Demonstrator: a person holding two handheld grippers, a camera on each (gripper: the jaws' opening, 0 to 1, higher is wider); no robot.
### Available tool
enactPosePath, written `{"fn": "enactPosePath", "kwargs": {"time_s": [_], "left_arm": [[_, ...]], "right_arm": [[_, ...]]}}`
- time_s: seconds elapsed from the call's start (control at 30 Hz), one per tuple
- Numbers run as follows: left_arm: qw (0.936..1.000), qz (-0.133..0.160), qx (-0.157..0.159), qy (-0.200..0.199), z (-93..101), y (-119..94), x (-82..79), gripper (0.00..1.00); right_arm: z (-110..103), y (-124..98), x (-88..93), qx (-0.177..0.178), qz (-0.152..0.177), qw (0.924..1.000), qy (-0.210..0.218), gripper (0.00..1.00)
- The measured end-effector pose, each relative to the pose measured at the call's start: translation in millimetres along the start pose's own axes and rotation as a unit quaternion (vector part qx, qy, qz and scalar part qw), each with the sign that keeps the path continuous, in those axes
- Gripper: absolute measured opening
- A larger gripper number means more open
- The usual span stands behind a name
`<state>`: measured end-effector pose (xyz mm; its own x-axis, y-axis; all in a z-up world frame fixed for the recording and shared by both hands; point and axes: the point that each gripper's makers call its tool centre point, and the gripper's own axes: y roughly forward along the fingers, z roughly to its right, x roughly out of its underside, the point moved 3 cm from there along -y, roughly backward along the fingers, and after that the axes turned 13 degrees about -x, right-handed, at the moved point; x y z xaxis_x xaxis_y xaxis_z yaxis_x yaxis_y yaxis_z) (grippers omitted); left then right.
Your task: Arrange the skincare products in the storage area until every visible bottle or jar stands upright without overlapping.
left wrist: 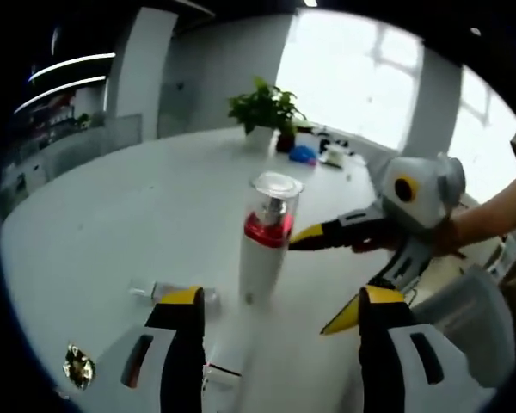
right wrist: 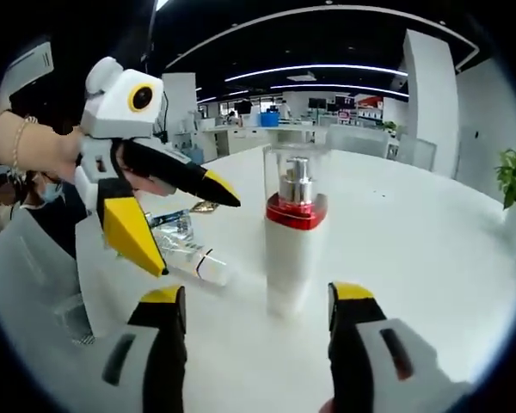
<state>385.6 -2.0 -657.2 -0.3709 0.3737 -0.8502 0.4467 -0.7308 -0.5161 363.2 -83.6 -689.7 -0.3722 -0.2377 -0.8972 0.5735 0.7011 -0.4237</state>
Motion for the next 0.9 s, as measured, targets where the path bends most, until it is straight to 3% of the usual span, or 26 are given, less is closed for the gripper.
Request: {"fn": "enactPosePath", "kwargs": {"time_s": [0.5, 0.9], "left_arm": [[0.9978, 0.004, -0.048, -0.046, 2.8, -50.8, 27.2, 0.84], [0.9936, 0.001, -0.090, -0.067, 6.6, -98.8, 51.2, 0.91]], "right_arm": [[-33.8, -26.1, -7.3, 0.000, 0.036, 0.9991, 0.023, 0.76], [-45.5, -48.7, -0.9, 0.021, 0.054, 0.9967, 0.057, 0.78]]}}
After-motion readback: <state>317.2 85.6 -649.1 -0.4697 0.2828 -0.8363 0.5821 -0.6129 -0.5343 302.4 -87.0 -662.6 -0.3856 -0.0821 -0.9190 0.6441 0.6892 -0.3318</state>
